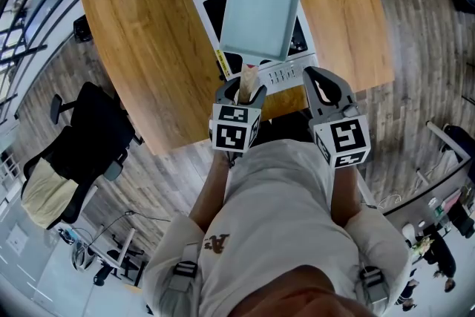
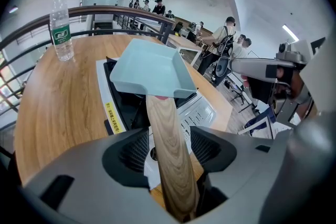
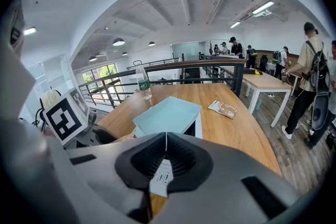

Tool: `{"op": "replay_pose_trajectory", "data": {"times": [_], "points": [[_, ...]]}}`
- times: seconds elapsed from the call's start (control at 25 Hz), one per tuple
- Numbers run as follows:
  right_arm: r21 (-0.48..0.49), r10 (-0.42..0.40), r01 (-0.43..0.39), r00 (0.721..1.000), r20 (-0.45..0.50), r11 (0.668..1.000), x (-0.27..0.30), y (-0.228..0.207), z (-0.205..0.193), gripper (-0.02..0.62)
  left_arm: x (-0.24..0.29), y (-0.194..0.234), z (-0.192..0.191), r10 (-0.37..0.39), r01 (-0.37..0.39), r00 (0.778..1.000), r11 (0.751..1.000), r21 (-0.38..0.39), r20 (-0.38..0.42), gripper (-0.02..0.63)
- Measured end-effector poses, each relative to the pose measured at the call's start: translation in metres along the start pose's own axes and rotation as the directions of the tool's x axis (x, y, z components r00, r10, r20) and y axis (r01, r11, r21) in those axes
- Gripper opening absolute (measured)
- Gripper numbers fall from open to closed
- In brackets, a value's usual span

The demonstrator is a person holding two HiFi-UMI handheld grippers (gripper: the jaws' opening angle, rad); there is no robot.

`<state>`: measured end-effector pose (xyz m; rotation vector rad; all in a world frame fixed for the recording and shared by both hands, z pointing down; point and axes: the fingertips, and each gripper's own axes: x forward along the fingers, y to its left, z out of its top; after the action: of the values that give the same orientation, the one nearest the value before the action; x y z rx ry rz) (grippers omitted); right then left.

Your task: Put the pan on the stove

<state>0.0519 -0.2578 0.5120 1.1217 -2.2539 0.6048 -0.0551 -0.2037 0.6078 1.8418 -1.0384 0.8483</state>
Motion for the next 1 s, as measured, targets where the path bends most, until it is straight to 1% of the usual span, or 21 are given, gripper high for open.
{"op": "replay_pose_trajectory", "data": {"times": [0.44,0.56,0.76,1.0], "points": [[-0.009,0.0,0.0,1.0,0.004,1.0,0.0,0.003,0.002,0.021,-0.014,0.002,0.013,0.009,-0.01,0.998,1.0,0.022,0.054,0.27],[-0.016,-0.002,0.003,1.0,0.007,1.0,-0.001,0.005,0.004,0.021,-0.02,0.003,0.019,0.013,-0.015,0.997,0.999,0.03,0.08,0.273],[-0.028,-0.009,0.01,1.0,0.014,1.0,-0.005,0.007,0.007,0.021,-0.031,0.004,0.03,0.019,-0.025,0.989,0.999,0.042,0.148,0.273],[-0.044,-0.014,0.015,0.999,0.03,0.999,-0.01,0.014,0.013,0.021,-0.052,0.009,0.045,0.043,-0.058,0.963,0.997,0.05,0.266,0.273]]}}
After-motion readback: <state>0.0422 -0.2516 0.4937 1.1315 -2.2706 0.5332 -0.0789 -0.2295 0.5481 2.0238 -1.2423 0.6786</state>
